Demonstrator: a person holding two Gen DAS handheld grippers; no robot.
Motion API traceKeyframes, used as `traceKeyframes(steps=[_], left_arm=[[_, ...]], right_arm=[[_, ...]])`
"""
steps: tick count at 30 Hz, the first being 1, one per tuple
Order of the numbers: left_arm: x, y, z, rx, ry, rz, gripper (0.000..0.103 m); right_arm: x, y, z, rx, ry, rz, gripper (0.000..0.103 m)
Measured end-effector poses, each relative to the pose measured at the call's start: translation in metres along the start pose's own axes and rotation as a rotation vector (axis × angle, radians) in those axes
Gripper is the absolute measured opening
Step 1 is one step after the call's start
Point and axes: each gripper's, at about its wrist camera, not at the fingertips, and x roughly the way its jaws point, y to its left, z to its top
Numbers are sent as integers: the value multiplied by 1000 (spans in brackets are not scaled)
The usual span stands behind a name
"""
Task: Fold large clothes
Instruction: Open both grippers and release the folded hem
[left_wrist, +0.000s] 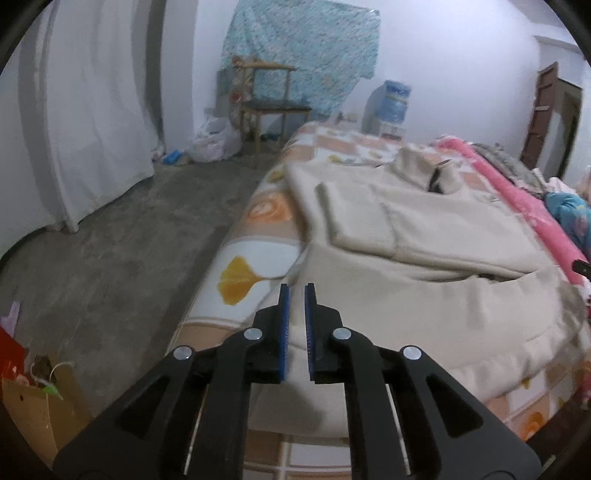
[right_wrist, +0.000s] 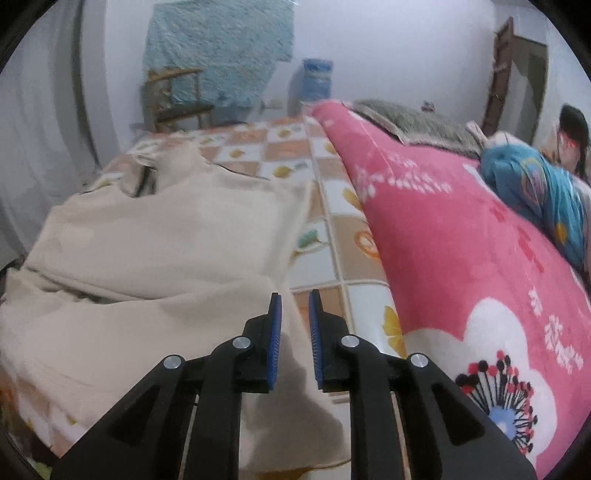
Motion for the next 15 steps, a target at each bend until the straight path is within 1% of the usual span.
traceKeyframes(steps=[2,3,4,5,6,8,9,10,11,12,13,15], left_arm=[[-1,-7,2,18,5,-45,14],[3,-14,3,30,14,-58,15],[8,-18,3,34,26,-69,15],[15,-22,2,38,48,-78,16],[20,-25,2,39,61,-77,16],[37,-26,-1,24,97,-43,16],[43,-25,-3,13,115,-18,16],[45,-22,-3,-2,103,-9,15],[45,-20,-2,-17,104,-7,15],[45,-19,-1,-24,114,-7,15],[42,-18,-1,-24,118,-2,16],[29,-22,0,0,97,-1,23]], right_arm=[[-4,9,0,-13,5,70,16],[-2,14,-1,-16,18,107,17],[1,18,-2,-15,28,127,17],[8,22,-3,-10,53,157,17],[11,26,-4,-8,65,167,17],[26,32,-7,-1,102,207,17],[33,32,-9,0,120,198,17],[44,32,-12,-10,153,127,14],[50,31,-13,-13,165,100,13],[48,26,-13,16,167,123,13],[46,24,-11,35,170,122,14],[35,24,-9,21,149,57,18]])
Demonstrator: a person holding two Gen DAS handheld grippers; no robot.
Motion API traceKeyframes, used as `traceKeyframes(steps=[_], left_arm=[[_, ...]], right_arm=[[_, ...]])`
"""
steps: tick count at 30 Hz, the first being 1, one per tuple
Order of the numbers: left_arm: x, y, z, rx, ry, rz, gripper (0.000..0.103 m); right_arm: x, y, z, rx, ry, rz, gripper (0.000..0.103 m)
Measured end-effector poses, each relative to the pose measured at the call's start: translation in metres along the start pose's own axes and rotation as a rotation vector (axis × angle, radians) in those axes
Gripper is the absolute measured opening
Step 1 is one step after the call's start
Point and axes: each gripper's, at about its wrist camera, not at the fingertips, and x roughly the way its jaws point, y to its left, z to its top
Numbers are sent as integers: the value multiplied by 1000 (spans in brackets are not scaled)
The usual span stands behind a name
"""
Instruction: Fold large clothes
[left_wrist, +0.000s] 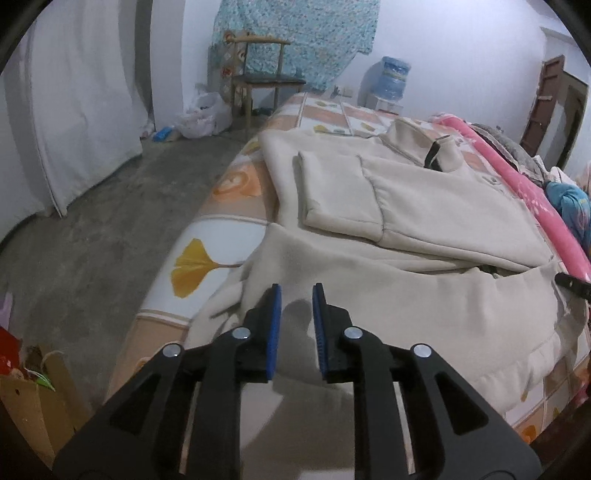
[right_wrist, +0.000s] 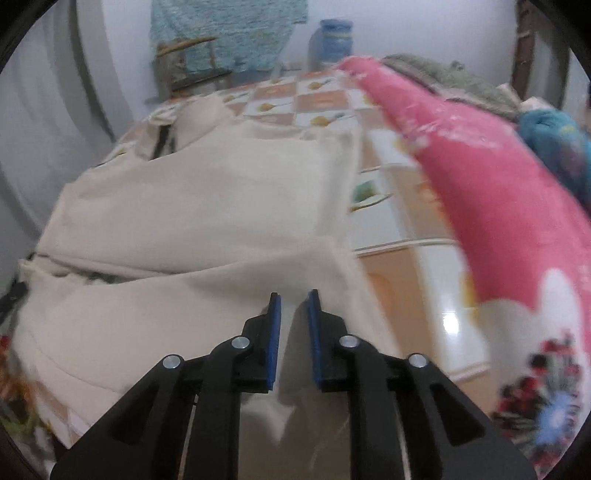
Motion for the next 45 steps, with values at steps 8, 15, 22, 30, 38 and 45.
traceKeyframes(steps=[8,15,22,30,38,45], left_arm=[[-44,-70,-23,172,13,-325,51],[-19,-107,-48,202,71,-290,57],[-30,-108,-35,189,47,-275,59],[-4,-129,-23,214,120,-136,83],[8,-124,-22,152,176,-83,94],[10,-127,-22,151,186,-64,95]], right_arm=[[-47,56,-30,-217,-47,191,42],[-22,92,-58,-283,13,208,52],[-37,84,-49,-245,-18,189,54],[-32,54,-45,-108,-23,113,63],[-28,48,-34,-88,-39,100,75],[-7,58,-32,-126,9,79,79]])
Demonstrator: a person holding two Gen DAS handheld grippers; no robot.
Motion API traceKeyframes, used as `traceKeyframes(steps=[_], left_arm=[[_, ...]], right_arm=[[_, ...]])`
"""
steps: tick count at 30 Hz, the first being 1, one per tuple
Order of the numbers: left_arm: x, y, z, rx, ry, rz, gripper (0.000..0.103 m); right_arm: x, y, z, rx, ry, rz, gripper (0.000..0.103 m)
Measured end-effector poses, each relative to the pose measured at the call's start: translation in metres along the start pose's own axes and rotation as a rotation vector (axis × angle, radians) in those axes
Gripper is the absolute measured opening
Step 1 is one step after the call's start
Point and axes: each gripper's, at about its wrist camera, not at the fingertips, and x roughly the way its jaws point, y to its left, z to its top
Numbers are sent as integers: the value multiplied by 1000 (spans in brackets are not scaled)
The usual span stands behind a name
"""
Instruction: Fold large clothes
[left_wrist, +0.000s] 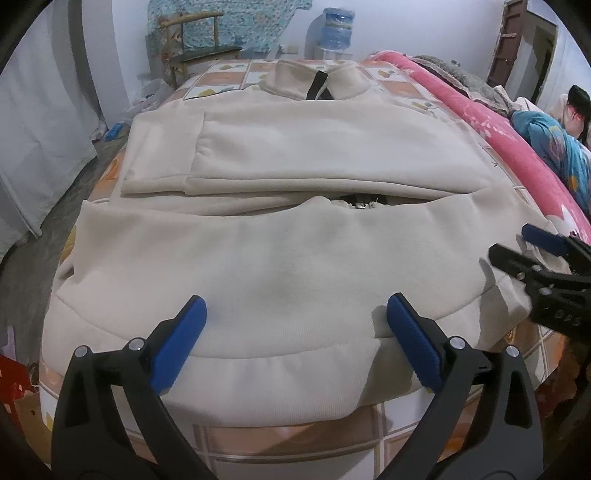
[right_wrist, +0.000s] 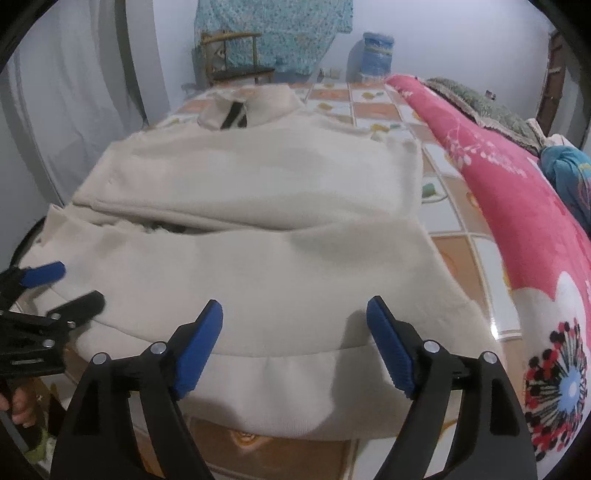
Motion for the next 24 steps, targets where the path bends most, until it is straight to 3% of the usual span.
traceKeyframes(steps=[9,24], left_arm=[[1,-2,1,-2,6,9,95],[0,-2,0,-3,7,8,95]], right_arm=[[11,-1,-1,11,24,-3,85],[13,-2,0,13,32,-3,88]])
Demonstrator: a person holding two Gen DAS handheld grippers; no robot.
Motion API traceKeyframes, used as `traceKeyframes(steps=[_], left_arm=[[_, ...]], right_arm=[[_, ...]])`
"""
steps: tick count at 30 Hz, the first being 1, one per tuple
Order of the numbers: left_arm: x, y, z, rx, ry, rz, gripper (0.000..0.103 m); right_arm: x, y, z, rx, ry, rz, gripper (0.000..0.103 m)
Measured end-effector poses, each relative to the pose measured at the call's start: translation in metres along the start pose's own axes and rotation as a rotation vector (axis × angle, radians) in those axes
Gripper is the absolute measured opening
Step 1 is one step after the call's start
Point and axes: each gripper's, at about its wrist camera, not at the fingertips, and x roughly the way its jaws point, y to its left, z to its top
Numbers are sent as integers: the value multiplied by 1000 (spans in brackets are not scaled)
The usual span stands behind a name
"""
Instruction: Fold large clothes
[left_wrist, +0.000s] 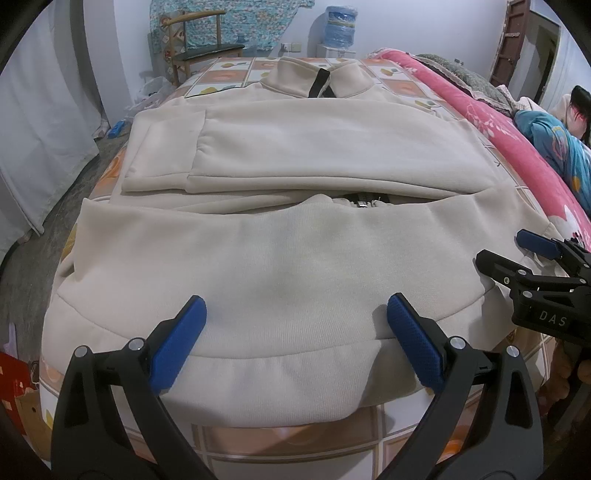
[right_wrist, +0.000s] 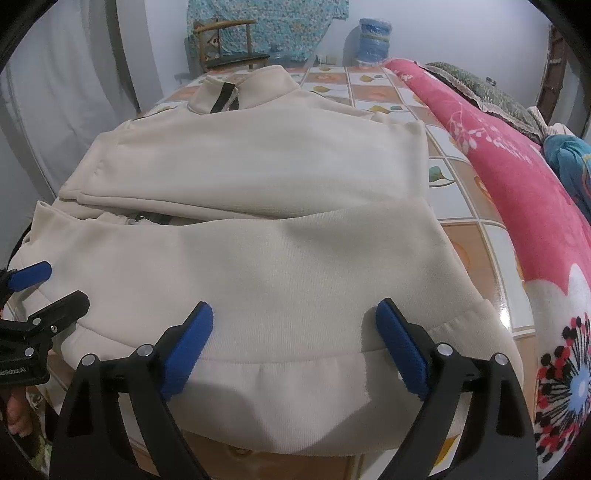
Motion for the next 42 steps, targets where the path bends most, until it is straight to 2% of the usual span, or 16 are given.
traceKeyframes(steps=[37,39,42], left_arm=[[-4,4,0,1,5,-8,95],[-13,11,4,4,-16,-15,95],[-39,29,20,21,-94,-21,95]], right_arm=[[2,2,2,-4,16,0,91],[3,2,5,-9,44,7,91],[-4,1,16,-23,63,33,91]])
